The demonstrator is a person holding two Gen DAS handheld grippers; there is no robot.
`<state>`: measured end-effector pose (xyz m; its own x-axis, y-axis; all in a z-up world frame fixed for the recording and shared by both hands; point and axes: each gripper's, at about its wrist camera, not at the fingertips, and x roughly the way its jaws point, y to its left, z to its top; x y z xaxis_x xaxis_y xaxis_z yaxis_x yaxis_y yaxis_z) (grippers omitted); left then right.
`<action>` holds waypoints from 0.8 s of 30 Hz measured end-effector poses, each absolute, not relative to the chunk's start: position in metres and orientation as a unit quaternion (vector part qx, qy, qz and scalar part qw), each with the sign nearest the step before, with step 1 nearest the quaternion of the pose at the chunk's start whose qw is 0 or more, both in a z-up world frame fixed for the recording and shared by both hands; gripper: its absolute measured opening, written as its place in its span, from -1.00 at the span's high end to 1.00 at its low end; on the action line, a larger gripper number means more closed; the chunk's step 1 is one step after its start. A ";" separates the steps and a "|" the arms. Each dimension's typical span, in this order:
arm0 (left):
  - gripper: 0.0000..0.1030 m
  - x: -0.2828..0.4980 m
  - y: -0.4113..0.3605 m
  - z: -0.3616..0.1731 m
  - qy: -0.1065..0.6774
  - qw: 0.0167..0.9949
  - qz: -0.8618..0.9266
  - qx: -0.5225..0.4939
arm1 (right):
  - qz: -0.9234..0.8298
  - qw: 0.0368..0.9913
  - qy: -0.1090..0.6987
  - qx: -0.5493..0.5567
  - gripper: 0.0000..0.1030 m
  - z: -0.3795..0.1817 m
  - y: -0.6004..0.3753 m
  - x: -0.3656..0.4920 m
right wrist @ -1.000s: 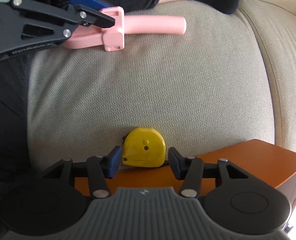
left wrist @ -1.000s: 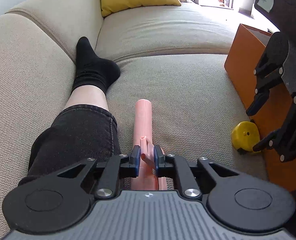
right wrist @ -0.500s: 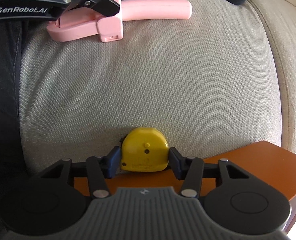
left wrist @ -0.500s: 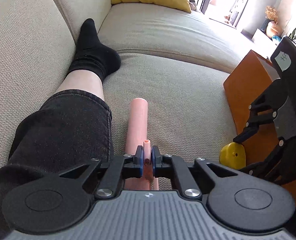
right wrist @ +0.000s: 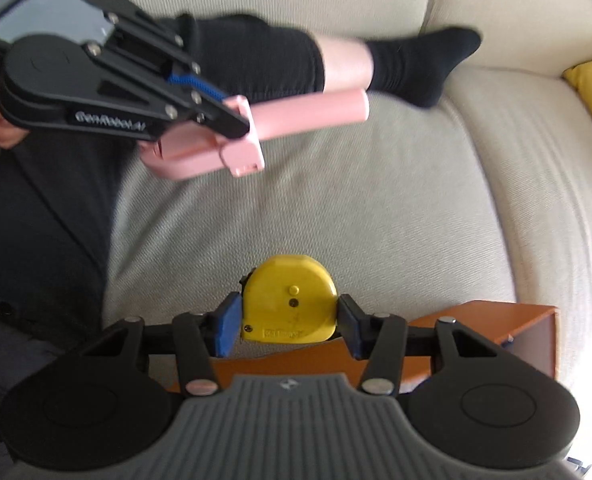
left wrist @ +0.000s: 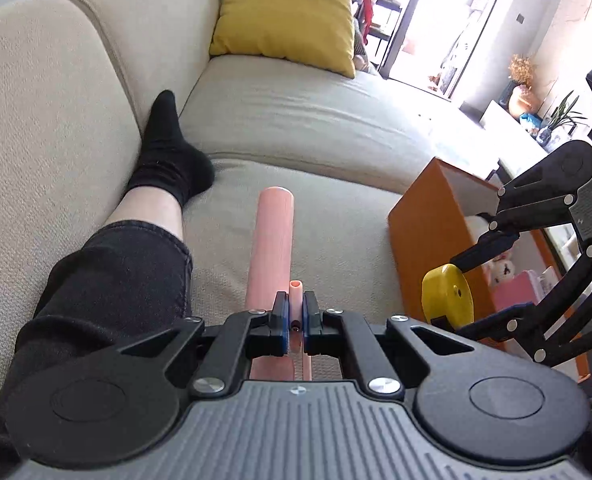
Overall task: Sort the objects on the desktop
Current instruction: 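Carry the pink stick with the left tool while the right tool carries the tape measure into the box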
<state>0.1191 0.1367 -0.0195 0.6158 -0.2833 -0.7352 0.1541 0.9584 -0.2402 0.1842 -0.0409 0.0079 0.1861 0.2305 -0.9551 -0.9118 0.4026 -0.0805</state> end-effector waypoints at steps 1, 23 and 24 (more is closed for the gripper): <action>0.87 0.117 0.132 -0.011 0.413 0.898 -0.129 -0.078 | 0.415 0.694 0.475 -0.347 -0.04 0.017 -0.050 0.183; 0.87 0.117 -0.029 0.049 0.353 0.879 -0.316 0.046 | 0.365 0.726 0.480 -0.330 -0.04 0.028 -0.183 0.125; 0.87 0.118 -0.030 0.048 0.356 0.879 -0.313 0.045 | 0.369 0.721 0.482 -0.334 -0.04 0.021 -0.180 0.131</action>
